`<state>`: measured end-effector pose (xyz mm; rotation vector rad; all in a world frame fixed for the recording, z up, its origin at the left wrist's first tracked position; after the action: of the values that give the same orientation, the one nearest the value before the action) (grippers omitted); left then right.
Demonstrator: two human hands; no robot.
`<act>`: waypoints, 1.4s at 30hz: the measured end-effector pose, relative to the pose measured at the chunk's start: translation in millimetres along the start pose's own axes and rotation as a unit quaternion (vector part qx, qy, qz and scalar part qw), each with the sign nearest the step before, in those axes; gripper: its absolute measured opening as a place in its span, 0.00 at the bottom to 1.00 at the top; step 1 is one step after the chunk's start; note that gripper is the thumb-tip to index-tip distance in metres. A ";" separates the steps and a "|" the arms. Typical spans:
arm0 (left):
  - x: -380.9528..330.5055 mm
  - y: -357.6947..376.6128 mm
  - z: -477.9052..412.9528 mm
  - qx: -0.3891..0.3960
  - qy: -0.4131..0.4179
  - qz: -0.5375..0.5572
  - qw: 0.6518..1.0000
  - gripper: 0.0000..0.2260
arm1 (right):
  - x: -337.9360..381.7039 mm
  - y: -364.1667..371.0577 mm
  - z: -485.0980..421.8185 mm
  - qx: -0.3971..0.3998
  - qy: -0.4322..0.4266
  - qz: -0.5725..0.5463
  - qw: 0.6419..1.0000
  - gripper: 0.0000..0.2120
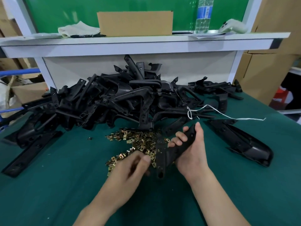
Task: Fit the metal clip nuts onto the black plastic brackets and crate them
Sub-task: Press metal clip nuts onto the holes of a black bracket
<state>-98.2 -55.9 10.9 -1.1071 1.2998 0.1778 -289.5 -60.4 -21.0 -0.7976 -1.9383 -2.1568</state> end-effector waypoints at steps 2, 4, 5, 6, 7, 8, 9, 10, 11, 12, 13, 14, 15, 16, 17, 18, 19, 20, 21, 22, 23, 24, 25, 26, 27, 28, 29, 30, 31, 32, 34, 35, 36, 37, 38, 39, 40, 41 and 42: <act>0.7 -25.7 2.5 -0.098 0.006 -0.146 0.984 0.18 | -1.0 -7.1 -1.1 -0.018 0.000 -0.014 1.000 0.19; 15.6 -33.5 0.4 -0.102 -0.046 -0.237 0.965 0.26 | -2.4 -10.6 -2.1 -0.025 0.000 -0.027 0.999 0.19; 27.4 -32.1 -1.6 -0.078 -0.081 -0.258 0.960 0.31 | -2.8 -11.2 -2.8 -0.025 -0.002 -0.031 0.999 0.19; 38.1 -28.5 -3.2 -0.048 -0.110 -0.271 0.955 0.36 | -2.9 -11.4 -3.4 -0.025 -0.004 -0.031 0.999 0.19; 45.3 -23.5 -4.7 -0.023 -0.126 -0.287 0.949 0.39 | -3.1 -11.2 -4.1 -0.023 -0.006 -0.028 0.999 0.19; 48.2 -19.6 -6.6 -0.011 -0.128 -0.304 0.944 0.40 | -3.5 -10.8 -4.9 -0.021 -0.007 -0.025 0.999 0.19; 48.1 -18.1 -8.1 -0.015 -0.126 -0.315 0.941 0.40 | -4.4 -10.6 -5.7 -0.019 -0.006 -0.024 1.000 0.19; 46.1 -19.0 -10.3 -0.028 -0.124 -0.318 0.940 0.39 | -5.1 -10.3 -6.9 -0.016 -0.005 -0.025 1.000 0.19; 44.5 -20.6 -12.8 -0.041 -0.124 -0.318 0.939 0.38 | -5.2 -10.5 -8.2 -0.015 -0.005 -0.026 1.000 0.19; 43.9 -20.9 -15.8 -0.047 -0.122 -0.319 0.939 0.36 | -5.2 -10.8 -9.7 -0.014 -0.005 -0.027 1.000 0.19; 43.9 -19.9 -18.9 -0.047 -0.119 -0.321 0.938 0.34 | -5.2 -11.5 -11.1 -0.013 -0.005 -0.031 0.999 0.19; 44.0 -18.3 -22.2 -0.043 -0.115 -0.324 0.938 0.33 | -5.1 -12.2 -12.3 -0.011 -0.005 -0.037 0.999 0.19; 43.9 -17.4 -24.7 -0.042 -0.113 -0.327 0.937 0.31 | -5.3 -12.6 -13.3 -0.009 -0.005 -0.043 0.999 0.19; 43.8 -17.9 -26.0 -0.047 -0.113 -0.326 0.937 0.29 | -5.9 -12.8 -14.0 -0.006 -0.003 -0.047 0.999 0.19; 42.9 -19.7 -26.4 -0.058 -0.112 -0.326 0.937 0.27 | -6.5 -12.8 -14.2 -0.005 -0.001 -0.047 0.999 0.19; 41.0 -21.4 -26.4 -0.070 -0.109 -0.329 0.936 0.24 | -7.2 -13.1 -14.1 -0.005 0.000 -0.047 0.999 0.19; 38.7 -22.2 -25.7 -0.078 -0.104 -0.332 0.934 0.22 | -7.7 -13.4 -13.9 -0.005 0.001 -0.048 0.999 0.19; 36.6 -22.3 -25.4 -0.084 -0.097 -0.333 0.934 0.20 | -7.8 -13.6 -13.8 -0.006 0.000 -0.048 0.999 0.19; 35.1 -22.2 -25.5 -0.088 -0.089 -0.335 0.934 0.18 | -7.6 -13.9 -13.8 -0.008 0.000 -0.048 0.999 0.19; 33.5 -22.2 -26.0 -0.092 -0.082 -0.336 0.934 0.17 | -7.2 -14.3 -13.8 -0.010 0.000 -0.046 0.999 0.19; 31.6 -22.9 -27.1 -0.095 -0.077 -0.338 0.933 0.15 | -6.8 -14.2 -13.8 -0.012 0.001 -0.044 0.999 0.19; 29.2 -23.9 -29.0 -0.097 -0.074 -0.339 0.933 0.13 | -6.8 -14.1 -13.7 -0.011 0.001 -0.043 0.999 0.19; 26.4 -25.6 -31.6 -0.102 -0.074 -0.337 0.933 0.12 | -6.8 -13.8 -14.0 -0.009 0.000 -0.042 0.999 0.19; 23.6 -28.0 -34.8 -0.109 -0.075 -0.336 0.932 0.09 | -6.7 -13.9 -14.3 -0.008 -0.001 -0.042 0.999 0.19; 21.9 -30.9 -37.4 -0.118 -0.081 -0.336 0.931 0.08 | -6.8 -14.4 -14.3 -0.009 -0.001 -0.042 0.999 0.19; 21.2 -33.9 -39.1 -0.127 -0.089 -0.337 0.929 0.06 | -7.0 -14.7 -14.4 -0.007 0.000 -0.043 0.999 0.19; 21.2 -36.1 -39.5 -0.136 -0.094 -0.336 0.927 0.06 | -7.0 -14.7 -14.7 -0.005 0.000 -0.044 0.999 0.19; 20.7 -37.6 -38.7 -0.144 -0.092 -0.334 0.927 0.06 | -6.4 -15.0 -15.0 -0.003 -0.001 -0.045 0.999 0.19; 19.9 -38.5 -37.3 -0.153 -0.083 -0.330 0.928 0.05 | -5.9 -15.4 -15.4 -0.003 -0.001 -0.047 0.999 0.19; 18.3 -38.9 -35.4 -0.160 -0.072 -0.323 0.930 0.05 | -5.1 -15.6 -15.7 -0.002 -0.001 -0.048 0.999 0.18; 13.8 -39.2 -32.3 -0.171 -0.046 -0.308 0.935 0.06 | -4.2 -15.1 -16.2 0.004 -0.001 -0.047 0.999 0.18; 11.3 -38.8 -31.7 -0.171 -0.034 -0.302 0.937 0.08 | -4.2 -14.9 -16.5 0.006 -0.001 -0.046 0.999 0.18; 9.2 -37.8 -32.4 -0.168 -0.022 -0.295 0.940 0.11 | -4.2 -14.9 -17.0 0.007 -0.001 -0.045 0.999 0.18; 8.0 -36.9 -32.6 -0.165 -0.012 -0.287 0.944 0.14 | -4.3 -15.0 -17.3 0.006 0.000 -0.044 0.999 0.18; 7.3 -36.7 -32.3 -0.165 -0.002 -0.279 0.946 0.15 | -4.4 -15.0 -17.7 0.005 0.000 -0.044 0.999 0.19; 7.7 -37.3 -31.4 -0.167 0.004 -0.271 0.948 0.15 | -4.4 -15.0 -18.2 0.004 0.001 -0.044 0.999 0.19; 9.1 -38.3 -30.8 -0.170 0.006 -0.264 0.950 0.15 | -4.3 -15.4 -18.3 0.003 0.002 -0.045 0.999 0.19; 10.7 -39.2 -30.4 -0.170 0.006 -0.257 0.951 0.14 | -4.2 -15.5 -18.5 0.002 0.002 -0.045 0.999 0.19; 11.9 -39.5 -30.1 -0.168 0.007 -0.252 0.953 0.13 | -4.2 -15.6 -18.7 0.002 0.001 -0.044 0.999 0.19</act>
<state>-88.4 -103.5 26.8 -1.7001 0.9785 0.0060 -298.2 -76.7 -37.4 -0.7212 -2.0117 -2.2022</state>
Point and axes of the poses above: each hand's wrist, its own z-axis away from the middle knuckle, its own y-axis out of the palm, x = y × z, the point moved 10 cm from there along -z, towards the middle knuckle, and after that the axes turned 11 degrees about x, right-handed, at the moved point
